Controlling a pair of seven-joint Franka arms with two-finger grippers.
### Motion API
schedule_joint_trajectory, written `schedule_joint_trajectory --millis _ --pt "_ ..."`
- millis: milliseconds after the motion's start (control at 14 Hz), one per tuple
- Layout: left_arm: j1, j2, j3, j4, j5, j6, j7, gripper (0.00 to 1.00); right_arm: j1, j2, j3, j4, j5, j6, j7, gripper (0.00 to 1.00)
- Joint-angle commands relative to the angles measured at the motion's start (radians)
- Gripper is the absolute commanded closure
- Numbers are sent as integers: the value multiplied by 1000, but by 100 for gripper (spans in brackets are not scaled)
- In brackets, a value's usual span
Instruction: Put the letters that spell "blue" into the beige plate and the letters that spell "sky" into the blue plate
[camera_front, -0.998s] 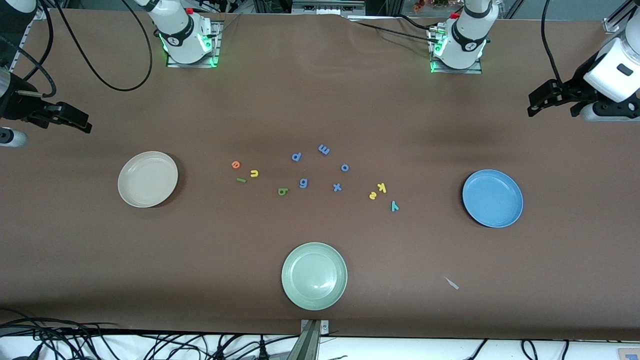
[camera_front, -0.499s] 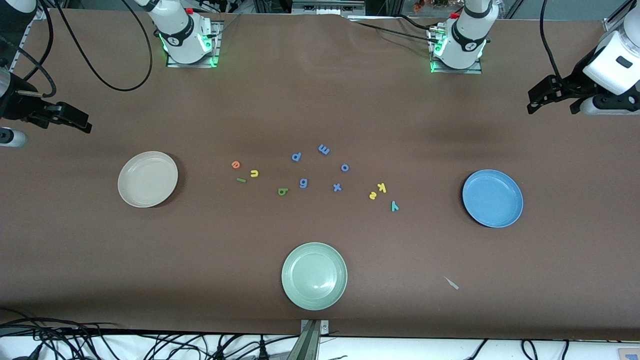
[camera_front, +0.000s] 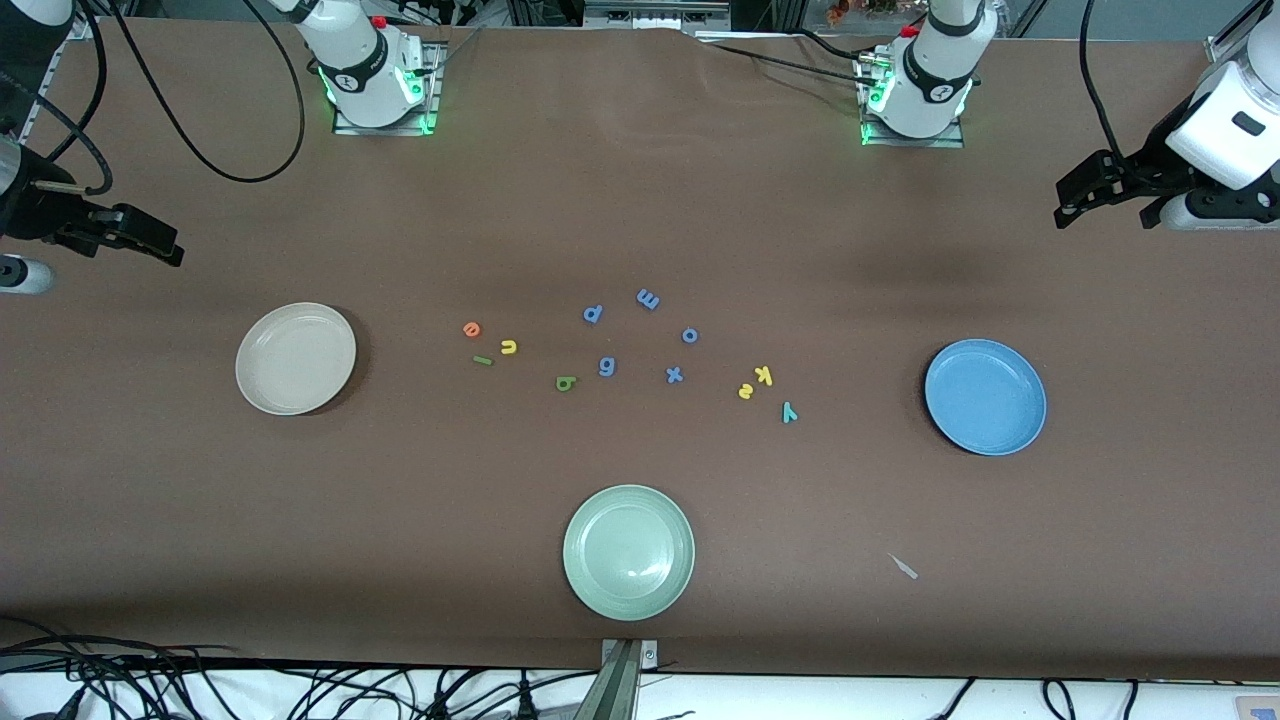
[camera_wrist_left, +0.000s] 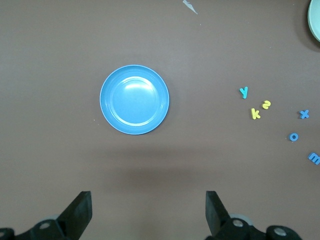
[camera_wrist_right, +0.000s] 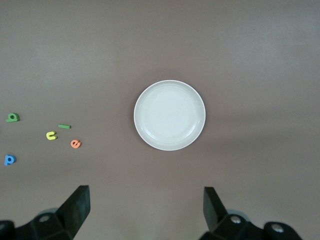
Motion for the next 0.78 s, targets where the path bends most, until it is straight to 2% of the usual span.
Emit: schedule_joint_trajectory --millis 0,143,713 --pt "-6 50 -11 82 -7 -19 -6 0 -4 7 3 19 4 -16 1 0" --pt "-6 64 -3 110 -9 -49 -2 0 -4 7 3 19 4 -16 1 0" --pt "-6 64 -4 110 -10 -51 -2 0 -4 7 3 19 4 -16 3 0"
